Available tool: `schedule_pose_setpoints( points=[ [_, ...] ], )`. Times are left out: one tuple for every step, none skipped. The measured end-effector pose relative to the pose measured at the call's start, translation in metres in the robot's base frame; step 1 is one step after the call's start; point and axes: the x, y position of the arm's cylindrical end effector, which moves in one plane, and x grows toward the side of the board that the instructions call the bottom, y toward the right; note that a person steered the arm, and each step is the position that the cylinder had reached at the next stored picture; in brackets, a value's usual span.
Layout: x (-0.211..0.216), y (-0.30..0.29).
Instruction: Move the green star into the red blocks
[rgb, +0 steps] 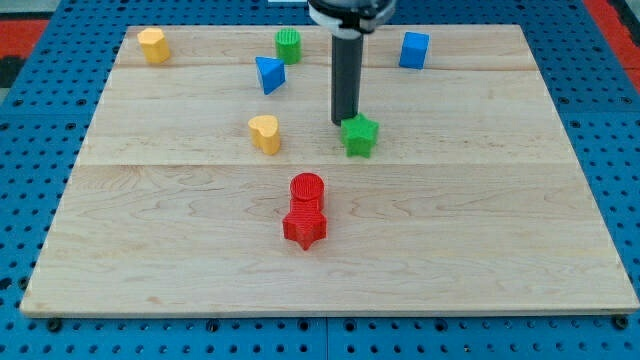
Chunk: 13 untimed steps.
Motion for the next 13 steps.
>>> schedule_pose_setpoints(
  points=[
    [0.000, -0.001],
    [-0.039, -0.001],
    [-0.035, 0.017],
    [-0.016, 0.023],
    [-0.013, 0.023],
    [-0.013, 0.022],
    [-0.013, 0.022],
    [-0.013, 0.015],
    [0.006, 0.007],
    [0.008, 0.007],
    [0.008, 0.007],
    [0.009, 0.027],
    [0.035, 0.026]
  ],
)
